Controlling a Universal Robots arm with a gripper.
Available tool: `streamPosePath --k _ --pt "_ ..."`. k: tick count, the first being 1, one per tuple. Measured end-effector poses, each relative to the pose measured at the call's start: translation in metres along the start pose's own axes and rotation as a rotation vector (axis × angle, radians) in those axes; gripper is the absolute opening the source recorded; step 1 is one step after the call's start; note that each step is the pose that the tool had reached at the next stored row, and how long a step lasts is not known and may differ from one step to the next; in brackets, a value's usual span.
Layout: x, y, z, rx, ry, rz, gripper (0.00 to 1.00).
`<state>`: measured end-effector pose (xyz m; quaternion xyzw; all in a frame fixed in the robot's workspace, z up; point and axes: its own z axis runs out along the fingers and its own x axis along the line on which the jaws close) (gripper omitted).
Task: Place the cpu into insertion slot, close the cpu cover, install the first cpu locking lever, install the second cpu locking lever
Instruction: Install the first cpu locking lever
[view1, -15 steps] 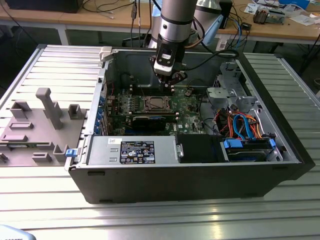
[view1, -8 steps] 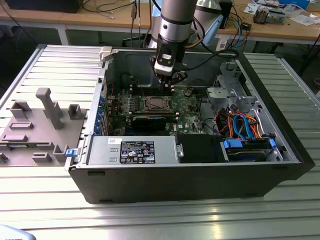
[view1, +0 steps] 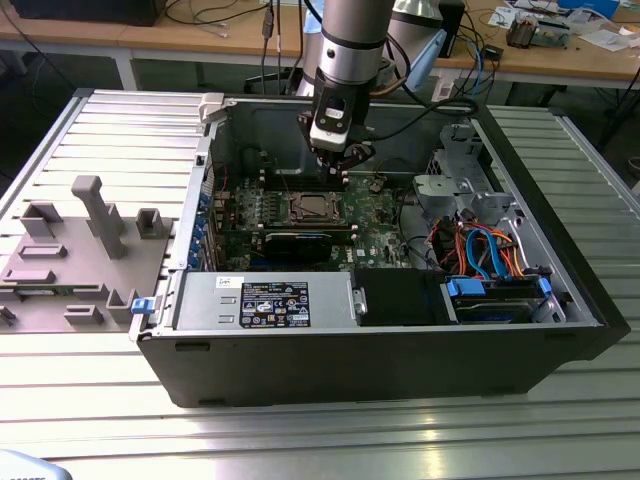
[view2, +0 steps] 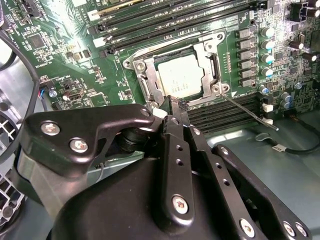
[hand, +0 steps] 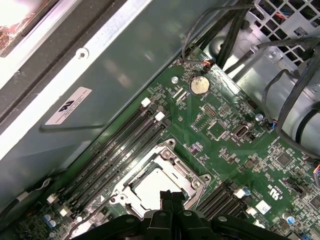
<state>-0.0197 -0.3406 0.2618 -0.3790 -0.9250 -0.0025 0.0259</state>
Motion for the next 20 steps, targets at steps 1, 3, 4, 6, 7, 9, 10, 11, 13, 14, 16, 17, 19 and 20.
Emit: streamPosePath --k 1,3,4,6,7,9,10,11,13,14,16,17,19,20 --pt "0.0000 0.0000 0.0000 0.0001 -0.0001 -0.002 0.11" --pt "0.0000 0.0000 0.0000 0.0003 -0.0001 -0.007 0.11" --pt "0.0000 0.0000 0.0000 0.0004 -0.0001 -0.009 0.11" --pt "0.0000 0.0000 0.0000 0.0006 -0.0002 -0.012 0.11" --pt "0.0000 0.0000 0.0000 0.0007 -0.0002 -0.014 0.11" --pt "0.0000 0.0000 0.0000 0.0009 -0.0003 -0.018 0.11" --pt "0.0000 0.0000 0.0000 0.0011 -0.0004 -0.022 0.11" --pt "0.0000 0.0000 0.0000 0.0012 -0.0004 -0.025 0.11" --pt "0.0000 0.0000 0.0000 0.0015 -0.0004 -0.029 0.11" --pt "0.0000 0.0000 0.0000 0.0016 -0.0005 -0.032 0.11" --pt "0.0000 0.0000 0.0000 0.0018 -0.0005 -0.037 0.11" --pt "0.0000 0.0000 0.0000 0.0020 -0.0006 -0.039 0.11" --pt "0.0000 0.0000 0.0000 0.0026 -0.0008 -0.053 0.11" --pt "0.0000 0.0000 0.0000 0.0028 -0.0008 -0.057 0.11"
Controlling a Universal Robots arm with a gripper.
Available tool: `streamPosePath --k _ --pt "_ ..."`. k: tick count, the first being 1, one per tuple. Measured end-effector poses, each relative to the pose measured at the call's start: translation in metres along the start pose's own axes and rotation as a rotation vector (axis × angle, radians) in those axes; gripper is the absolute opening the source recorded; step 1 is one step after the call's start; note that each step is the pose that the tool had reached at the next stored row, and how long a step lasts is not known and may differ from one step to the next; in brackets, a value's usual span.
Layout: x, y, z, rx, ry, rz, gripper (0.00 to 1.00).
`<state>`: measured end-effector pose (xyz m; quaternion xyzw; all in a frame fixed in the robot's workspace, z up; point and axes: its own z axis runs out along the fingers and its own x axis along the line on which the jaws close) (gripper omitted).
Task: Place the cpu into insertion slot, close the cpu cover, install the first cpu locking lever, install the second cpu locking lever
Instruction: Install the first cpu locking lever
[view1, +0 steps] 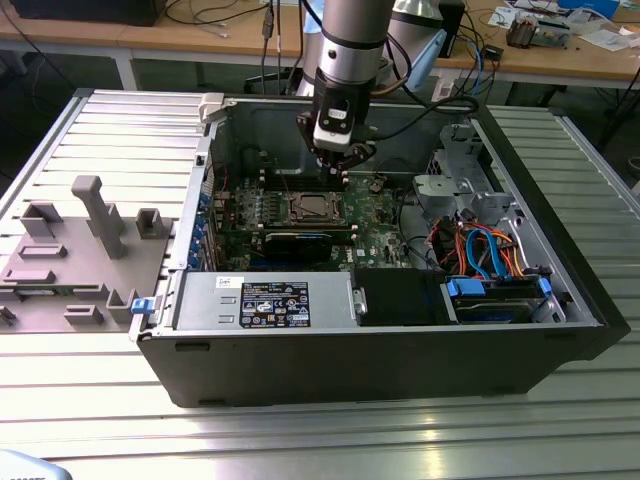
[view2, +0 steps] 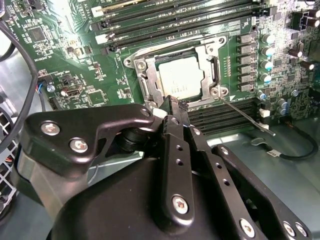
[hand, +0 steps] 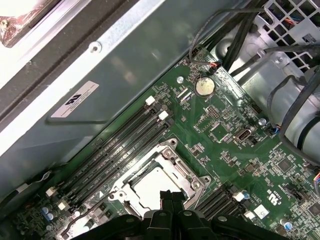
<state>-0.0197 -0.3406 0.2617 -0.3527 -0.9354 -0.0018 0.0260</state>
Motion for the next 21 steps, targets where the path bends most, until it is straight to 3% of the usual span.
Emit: streamPosePath --k 21 --pt "0.0000 0.0000 0.0000 0.0030 -0.0010 -0.059 0.11"
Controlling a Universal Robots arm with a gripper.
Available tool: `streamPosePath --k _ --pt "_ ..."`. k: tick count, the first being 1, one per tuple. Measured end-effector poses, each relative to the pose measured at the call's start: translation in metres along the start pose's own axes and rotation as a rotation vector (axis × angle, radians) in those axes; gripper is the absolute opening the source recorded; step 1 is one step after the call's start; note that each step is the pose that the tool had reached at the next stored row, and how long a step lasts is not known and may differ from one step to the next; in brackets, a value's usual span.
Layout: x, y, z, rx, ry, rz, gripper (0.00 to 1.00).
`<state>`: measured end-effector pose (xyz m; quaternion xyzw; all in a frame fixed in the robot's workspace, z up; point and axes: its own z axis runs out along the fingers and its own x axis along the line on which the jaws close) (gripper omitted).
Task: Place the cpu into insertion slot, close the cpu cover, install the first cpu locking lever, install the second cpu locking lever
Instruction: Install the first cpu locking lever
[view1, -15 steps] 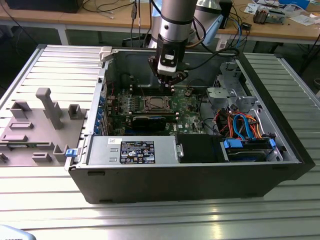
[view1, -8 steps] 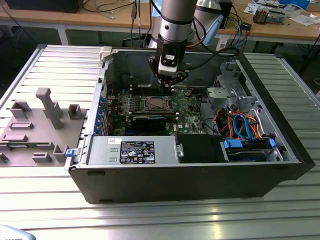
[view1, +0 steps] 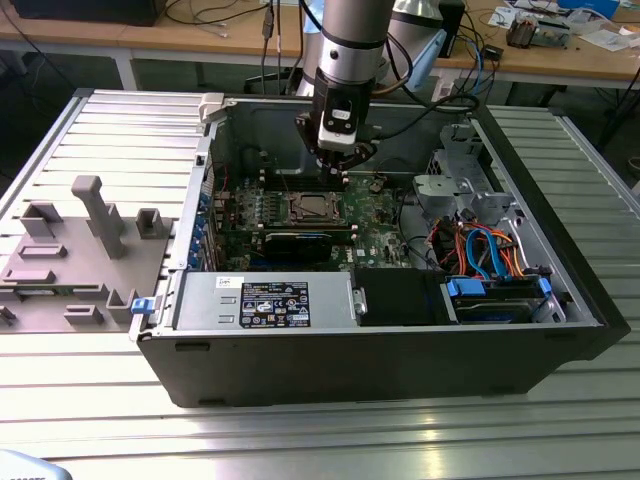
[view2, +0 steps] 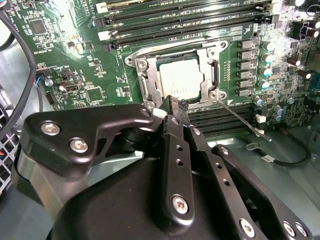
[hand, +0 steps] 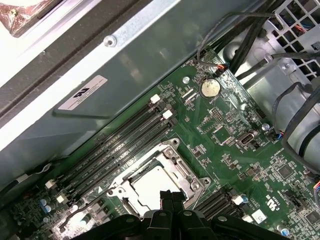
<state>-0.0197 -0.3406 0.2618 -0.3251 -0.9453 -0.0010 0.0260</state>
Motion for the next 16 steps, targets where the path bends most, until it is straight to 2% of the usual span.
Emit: streamPosePath --k 16 --pt "0.0000 0.0000 0.0000 0.0023 -0.0006 -0.046 0.11"
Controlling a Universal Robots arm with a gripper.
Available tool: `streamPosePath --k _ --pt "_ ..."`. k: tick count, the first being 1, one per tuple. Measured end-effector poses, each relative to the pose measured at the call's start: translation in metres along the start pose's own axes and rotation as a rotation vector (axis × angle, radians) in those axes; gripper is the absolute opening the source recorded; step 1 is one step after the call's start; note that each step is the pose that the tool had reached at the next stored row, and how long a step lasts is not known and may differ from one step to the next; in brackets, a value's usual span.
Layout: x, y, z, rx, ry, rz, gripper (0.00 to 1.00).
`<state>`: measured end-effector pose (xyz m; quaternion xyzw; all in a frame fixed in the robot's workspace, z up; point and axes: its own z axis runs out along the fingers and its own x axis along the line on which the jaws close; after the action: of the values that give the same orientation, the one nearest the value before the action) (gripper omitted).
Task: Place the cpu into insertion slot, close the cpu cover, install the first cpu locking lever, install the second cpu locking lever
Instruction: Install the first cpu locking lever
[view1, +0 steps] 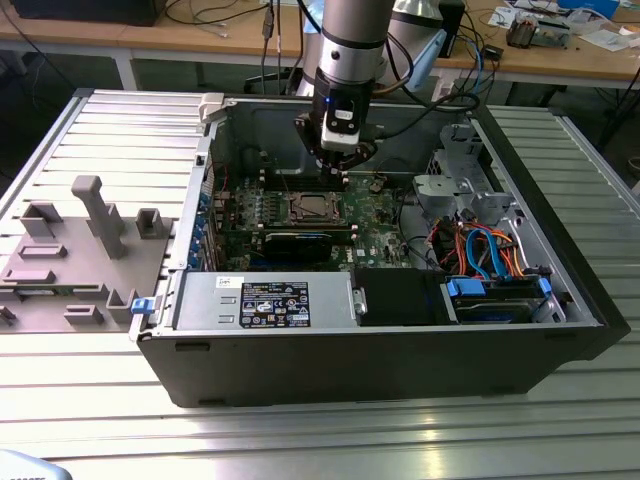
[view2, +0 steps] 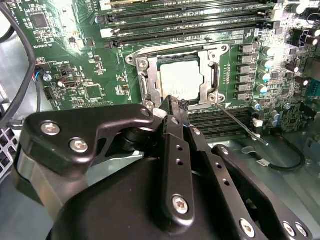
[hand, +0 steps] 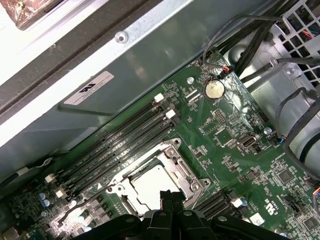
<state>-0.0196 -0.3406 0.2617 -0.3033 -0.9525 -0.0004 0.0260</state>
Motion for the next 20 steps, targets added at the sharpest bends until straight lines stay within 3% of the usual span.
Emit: streamPosePath --k 20 --pt "0.0000 0.0000 0.0000 0.0029 -0.0008 -0.059 0.11"
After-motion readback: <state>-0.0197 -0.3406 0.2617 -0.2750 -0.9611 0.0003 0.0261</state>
